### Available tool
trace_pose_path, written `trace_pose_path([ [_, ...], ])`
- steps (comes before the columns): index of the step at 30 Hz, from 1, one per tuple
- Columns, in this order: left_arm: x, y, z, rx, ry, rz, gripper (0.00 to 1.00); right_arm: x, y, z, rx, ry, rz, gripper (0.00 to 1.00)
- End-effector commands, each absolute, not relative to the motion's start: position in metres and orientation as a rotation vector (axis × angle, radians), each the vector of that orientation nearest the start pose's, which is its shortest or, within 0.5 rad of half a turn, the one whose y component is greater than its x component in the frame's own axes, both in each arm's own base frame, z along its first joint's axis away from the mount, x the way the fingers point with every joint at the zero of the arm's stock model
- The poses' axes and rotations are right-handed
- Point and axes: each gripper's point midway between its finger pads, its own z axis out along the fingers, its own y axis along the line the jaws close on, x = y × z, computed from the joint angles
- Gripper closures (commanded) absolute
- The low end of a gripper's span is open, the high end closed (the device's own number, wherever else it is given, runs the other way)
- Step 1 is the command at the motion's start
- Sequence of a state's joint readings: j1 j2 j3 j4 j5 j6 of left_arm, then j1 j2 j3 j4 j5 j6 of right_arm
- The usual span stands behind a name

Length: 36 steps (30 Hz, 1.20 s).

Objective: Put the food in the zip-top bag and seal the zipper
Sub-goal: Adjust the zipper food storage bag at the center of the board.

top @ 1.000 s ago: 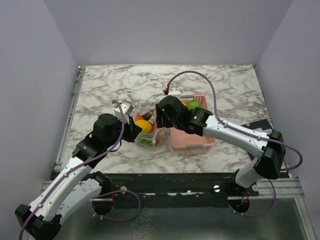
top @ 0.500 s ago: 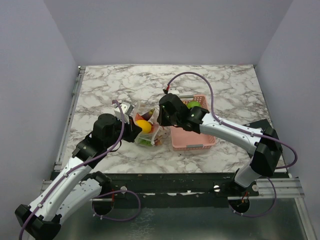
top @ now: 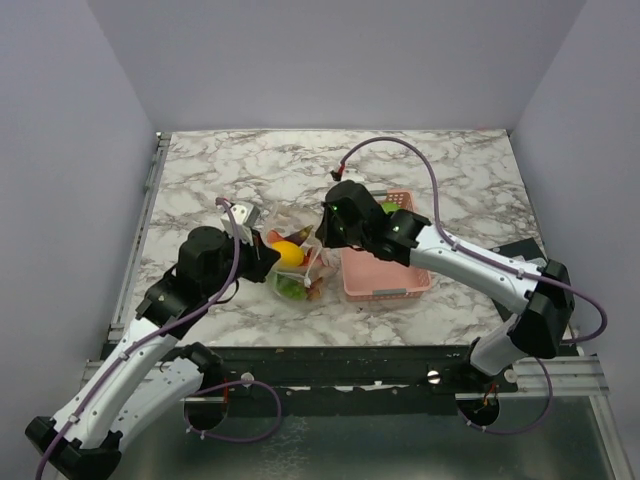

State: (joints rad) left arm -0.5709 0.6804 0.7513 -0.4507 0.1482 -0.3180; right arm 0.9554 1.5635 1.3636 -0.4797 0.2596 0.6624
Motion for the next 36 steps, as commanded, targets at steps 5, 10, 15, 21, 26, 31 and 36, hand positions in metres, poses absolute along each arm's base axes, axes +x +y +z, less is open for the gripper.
trace_pose_path([
  [5,0.213,-0.172,0.309,0.264,1.879,-0.718,1.00,0.263,0.347,0.291,-0.238,2.136,0.724,0.99],
  [10,0.220,-0.173,0.325,0.229,1.893,-0.714,1.00,0.256,0.349,0.303,-0.261,2.125,0.774,0.99],
  [15,0.224,-0.174,0.258,0.130,2.023,-0.708,1.00,0.249,0.352,0.247,-0.242,2.217,0.780,0.99],
  [21,0.223,-0.181,0.192,0.057,2.138,-0.735,1.00,0.249,0.354,0.215,-0.265,2.282,0.726,0.99],
  [26,0.235,-0.184,0.276,0.117,1.999,-0.740,1.00,0.255,0.352,0.281,-0.271,2.153,0.773,0.99],
  [31,0.238,-0.178,0.281,0.117,2.005,-0.687,1.00,0.252,0.347,0.288,-0.255,2.128,0.786,0.99],
  [36,0.237,-0.167,0.209,0.044,2.128,-0.600,1.00,0.247,0.351,0.226,-0.255,2.256,0.758,0.99],
])
